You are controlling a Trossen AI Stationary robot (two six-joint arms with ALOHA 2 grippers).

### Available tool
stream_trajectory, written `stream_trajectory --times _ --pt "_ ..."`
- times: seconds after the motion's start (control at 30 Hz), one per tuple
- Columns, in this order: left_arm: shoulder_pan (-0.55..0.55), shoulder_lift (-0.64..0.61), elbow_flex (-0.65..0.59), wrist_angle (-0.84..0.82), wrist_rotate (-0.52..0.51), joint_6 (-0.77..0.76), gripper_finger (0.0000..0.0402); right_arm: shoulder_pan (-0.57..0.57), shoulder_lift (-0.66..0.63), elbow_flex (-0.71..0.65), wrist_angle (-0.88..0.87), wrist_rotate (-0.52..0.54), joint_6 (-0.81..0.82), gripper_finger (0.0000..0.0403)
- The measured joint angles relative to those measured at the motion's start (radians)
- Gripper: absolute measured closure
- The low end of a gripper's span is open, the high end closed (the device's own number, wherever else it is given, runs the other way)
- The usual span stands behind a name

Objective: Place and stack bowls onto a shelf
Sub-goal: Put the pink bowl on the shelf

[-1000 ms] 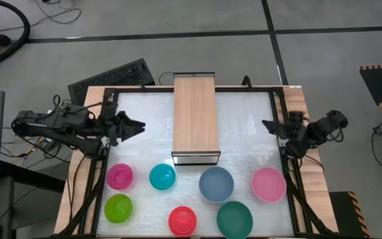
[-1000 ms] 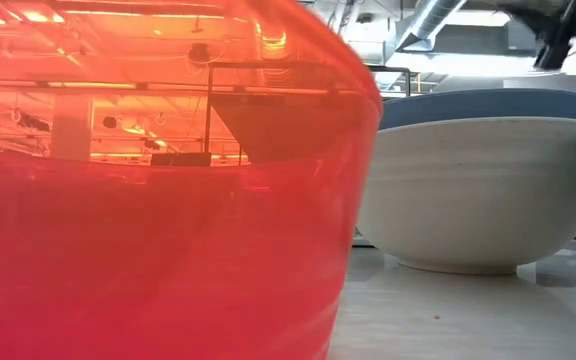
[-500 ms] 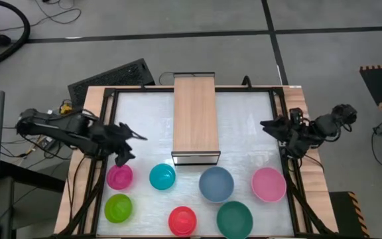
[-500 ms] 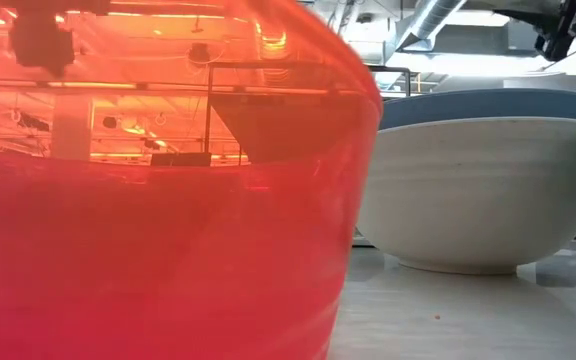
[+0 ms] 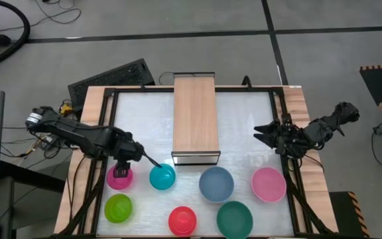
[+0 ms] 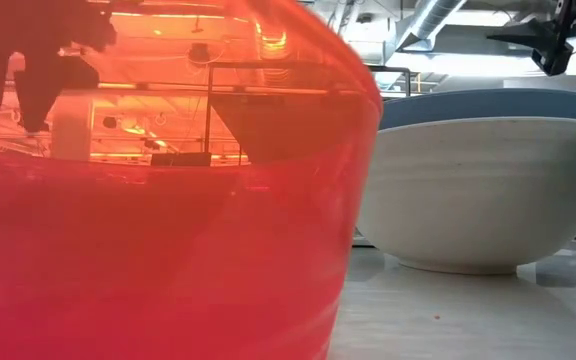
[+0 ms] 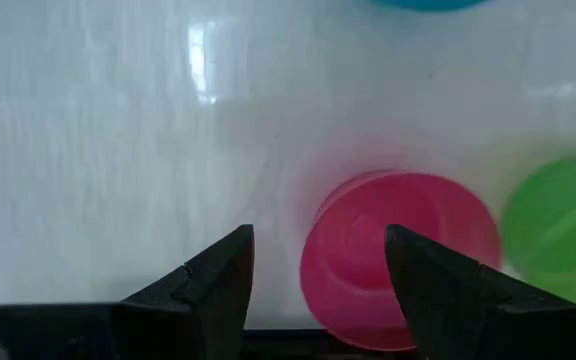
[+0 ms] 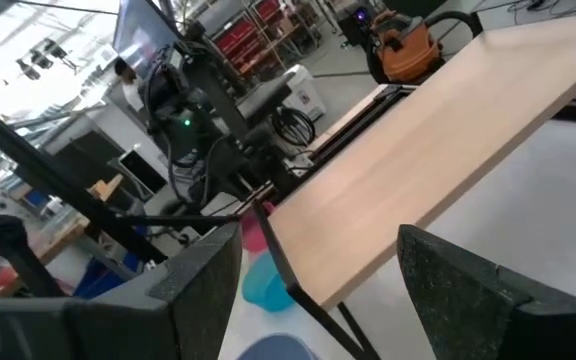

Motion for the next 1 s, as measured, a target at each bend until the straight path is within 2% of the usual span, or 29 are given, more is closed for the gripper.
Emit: stream_trajectory --times 0.13,0.37,0.57,0.77,0.87,1.0 --pt "0.0 -0.015 -0.098 0.072 0.0 0.026 0.0192 0.0 0.018 0.0 0.0 0.0 0.0 0.0109" --pt "0.0 -0.131 -0.291 0.195 -0.019 -0.046 0.0192 0.0 0.031 0.0 0.0 0.0 0.0 0.0109" --pt "-0.014 -0.15 -0.327 0.209 0.012 -0.081 0.0192 0.0 0.031 0.0 0.003 0.0 -0.001 0.0109" --pt "-0.039 -0.102 -0.352 0.258 0.026 -0.097 0.0195 0.0 0.031 0.0 -0.001 0.0 -0.001 0.0109" --pt "-0.04 -0.066 -0.352 0.262 0.024 -0.104 0.0213 0.0 0.031 0.0 -0.002 0.0 -0.001 0.0109" --pt "-0.041 -0.022 -0.352 0.295 0.045 -0.096 0.0278 0.0 0.031 0.0 -0.019 0.0 -0.002 0.0109"
